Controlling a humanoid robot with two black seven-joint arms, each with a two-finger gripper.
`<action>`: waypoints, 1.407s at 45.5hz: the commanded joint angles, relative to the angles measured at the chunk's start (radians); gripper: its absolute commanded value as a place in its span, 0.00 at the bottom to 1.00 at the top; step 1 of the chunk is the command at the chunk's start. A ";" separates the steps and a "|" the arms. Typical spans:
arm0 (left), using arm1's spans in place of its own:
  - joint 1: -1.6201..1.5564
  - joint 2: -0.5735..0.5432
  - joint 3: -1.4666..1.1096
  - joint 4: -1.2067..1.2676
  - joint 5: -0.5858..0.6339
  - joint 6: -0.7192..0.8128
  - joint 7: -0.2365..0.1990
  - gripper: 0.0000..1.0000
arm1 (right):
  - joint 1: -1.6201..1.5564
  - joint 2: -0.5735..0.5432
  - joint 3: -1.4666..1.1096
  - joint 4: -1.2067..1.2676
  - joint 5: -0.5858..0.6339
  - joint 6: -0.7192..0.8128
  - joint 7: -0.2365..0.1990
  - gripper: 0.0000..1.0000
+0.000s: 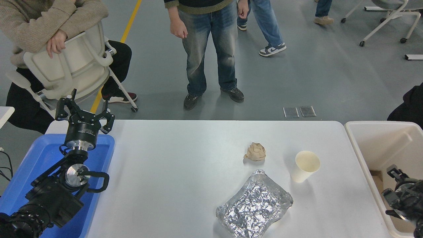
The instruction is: Pick up paper cup place in dustbin
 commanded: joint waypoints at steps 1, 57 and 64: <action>0.000 0.000 0.001 -0.001 0.000 0.000 0.000 0.99 | 0.085 -0.172 -0.008 0.260 -0.006 0.006 0.000 1.00; 0.000 0.001 -0.001 -0.001 0.000 0.000 0.000 0.99 | 1.611 -0.192 -0.751 1.213 -0.003 0.969 -0.003 1.00; 0.000 0.001 0.001 -0.001 0.000 0.000 0.000 0.99 | 1.685 -0.137 -0.762 1.285 -0.001 0.969 -0.003 1.00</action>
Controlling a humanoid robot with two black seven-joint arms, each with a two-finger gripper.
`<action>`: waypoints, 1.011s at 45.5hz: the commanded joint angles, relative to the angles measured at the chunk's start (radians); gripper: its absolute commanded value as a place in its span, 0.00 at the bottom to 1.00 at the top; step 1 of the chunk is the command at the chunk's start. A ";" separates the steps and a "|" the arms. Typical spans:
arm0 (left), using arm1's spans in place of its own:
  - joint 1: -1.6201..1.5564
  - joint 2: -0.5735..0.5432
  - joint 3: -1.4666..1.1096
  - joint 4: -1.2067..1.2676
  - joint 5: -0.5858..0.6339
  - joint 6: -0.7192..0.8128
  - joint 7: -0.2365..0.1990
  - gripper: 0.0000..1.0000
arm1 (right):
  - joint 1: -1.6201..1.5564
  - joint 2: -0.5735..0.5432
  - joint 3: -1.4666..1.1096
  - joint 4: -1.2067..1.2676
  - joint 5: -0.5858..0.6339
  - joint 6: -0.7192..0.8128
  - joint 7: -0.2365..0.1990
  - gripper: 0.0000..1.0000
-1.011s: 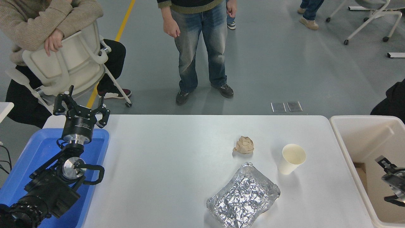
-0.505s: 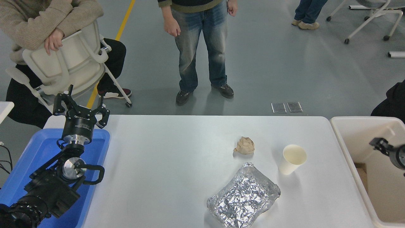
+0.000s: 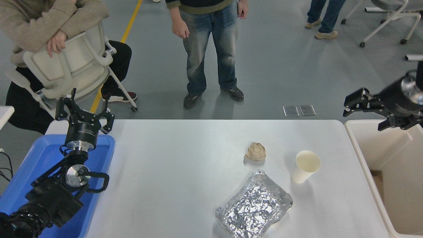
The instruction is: Pick up paper cup place in dustbin
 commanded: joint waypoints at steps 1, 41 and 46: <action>0.000 0.000 0.000 0.001 0.000 0.000 0.000 0.99 | 0.203 0.112 -0.065 0.142 0.003 0.055 0.001 1.00; 0.002 0.000 0.000 0.001 0.000 0.000 0.000 0.99 | 0.387 0.149 -0.073 0.242 0.006 0.055 -0.007 1.00; 0.000 0.000 0.000 -0.001 0.000 0.000 0.000 0.99 | 0.382 0.152 -0.076 0.243 0.008 0.055 -0.002 1.00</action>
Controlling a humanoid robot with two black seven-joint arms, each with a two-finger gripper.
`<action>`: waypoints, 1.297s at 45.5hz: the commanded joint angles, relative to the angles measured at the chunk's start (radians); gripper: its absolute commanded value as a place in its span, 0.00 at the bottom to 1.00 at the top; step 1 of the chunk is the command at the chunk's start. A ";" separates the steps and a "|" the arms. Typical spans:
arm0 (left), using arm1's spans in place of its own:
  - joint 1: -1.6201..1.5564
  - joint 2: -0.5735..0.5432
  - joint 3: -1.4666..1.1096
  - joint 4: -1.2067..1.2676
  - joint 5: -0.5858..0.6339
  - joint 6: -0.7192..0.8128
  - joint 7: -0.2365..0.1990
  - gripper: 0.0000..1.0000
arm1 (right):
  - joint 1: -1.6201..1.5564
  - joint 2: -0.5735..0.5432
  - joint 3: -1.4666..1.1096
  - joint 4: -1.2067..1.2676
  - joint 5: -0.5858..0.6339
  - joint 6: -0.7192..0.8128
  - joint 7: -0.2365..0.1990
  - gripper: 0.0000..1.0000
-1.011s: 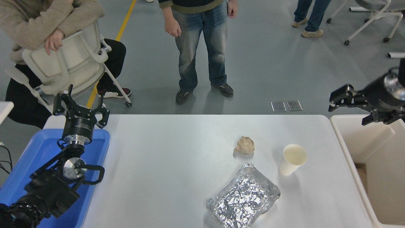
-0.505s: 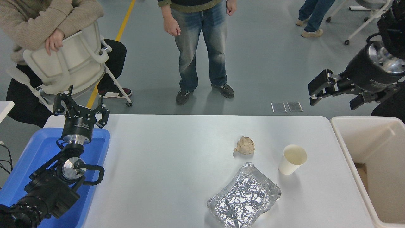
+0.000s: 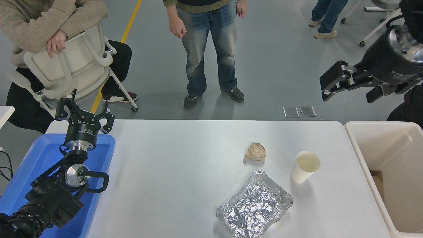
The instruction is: Pick up paper cup place in dustbin
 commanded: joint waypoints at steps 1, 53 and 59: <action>0.001 0.000 0.000 0.001 0.000 0.000 0.000 0.99 | -0.007 0.014 -0.006 0.005 0.004 0.000 0.003 1.00; -0.002 0.000 -0.001 -0.001 0.001 0.000 0.000 0.99 | -0.952 0.228 0.124 -0.437 -0.022 -0.449 0.002 1.00; -0.001 0.000 -0.001 -0.001 0.001 0.000 0.000 0.99 | -1.007 0.229 0.127 -0.491 -0.024 -0.449 0.002 1.00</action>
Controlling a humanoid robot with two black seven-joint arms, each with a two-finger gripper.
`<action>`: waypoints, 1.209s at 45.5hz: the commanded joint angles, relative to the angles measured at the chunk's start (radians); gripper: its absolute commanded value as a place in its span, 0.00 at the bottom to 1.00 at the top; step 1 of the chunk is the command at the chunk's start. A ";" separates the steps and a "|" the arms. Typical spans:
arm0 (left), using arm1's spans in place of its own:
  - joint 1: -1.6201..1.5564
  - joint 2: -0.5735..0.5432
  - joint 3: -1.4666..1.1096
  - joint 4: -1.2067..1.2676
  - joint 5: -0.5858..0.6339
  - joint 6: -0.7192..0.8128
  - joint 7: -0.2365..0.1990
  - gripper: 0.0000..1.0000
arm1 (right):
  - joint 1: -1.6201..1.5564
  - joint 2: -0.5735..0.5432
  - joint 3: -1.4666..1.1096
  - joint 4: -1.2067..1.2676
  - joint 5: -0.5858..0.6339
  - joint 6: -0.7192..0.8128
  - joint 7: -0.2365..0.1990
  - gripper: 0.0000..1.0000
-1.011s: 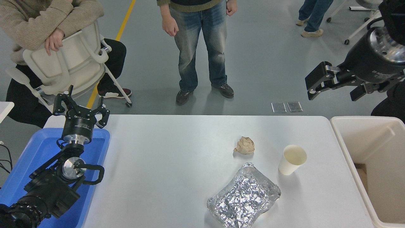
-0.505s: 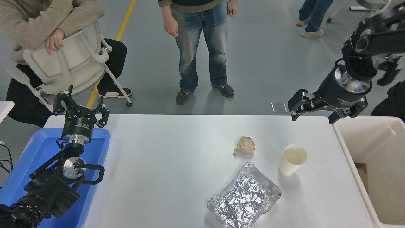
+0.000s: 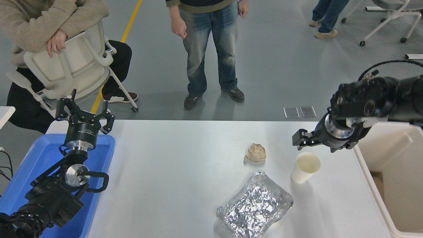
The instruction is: Pick up paper cup place in dustbin
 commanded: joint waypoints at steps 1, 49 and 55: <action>-0.001 0.000 0.000 0.000 -0.001 0.000 0.000 0.99 | -0.148 0.019 0.015 -0.112 -0.009 -0.021 -0.001 1.00; 0.001 0.000 0.000 0.000 -0.001 0.000 0.000 0.99 | -0.246 0.005 0.064 -0.237 0.092 -0.017 -0.007 0.00; 0.001 0.000 0.000 0.000 -0.001 0.000 0.000 0.99 | -0.245 -0.009 0.064 -0.235 0.132 -0.015 -0.007 0.00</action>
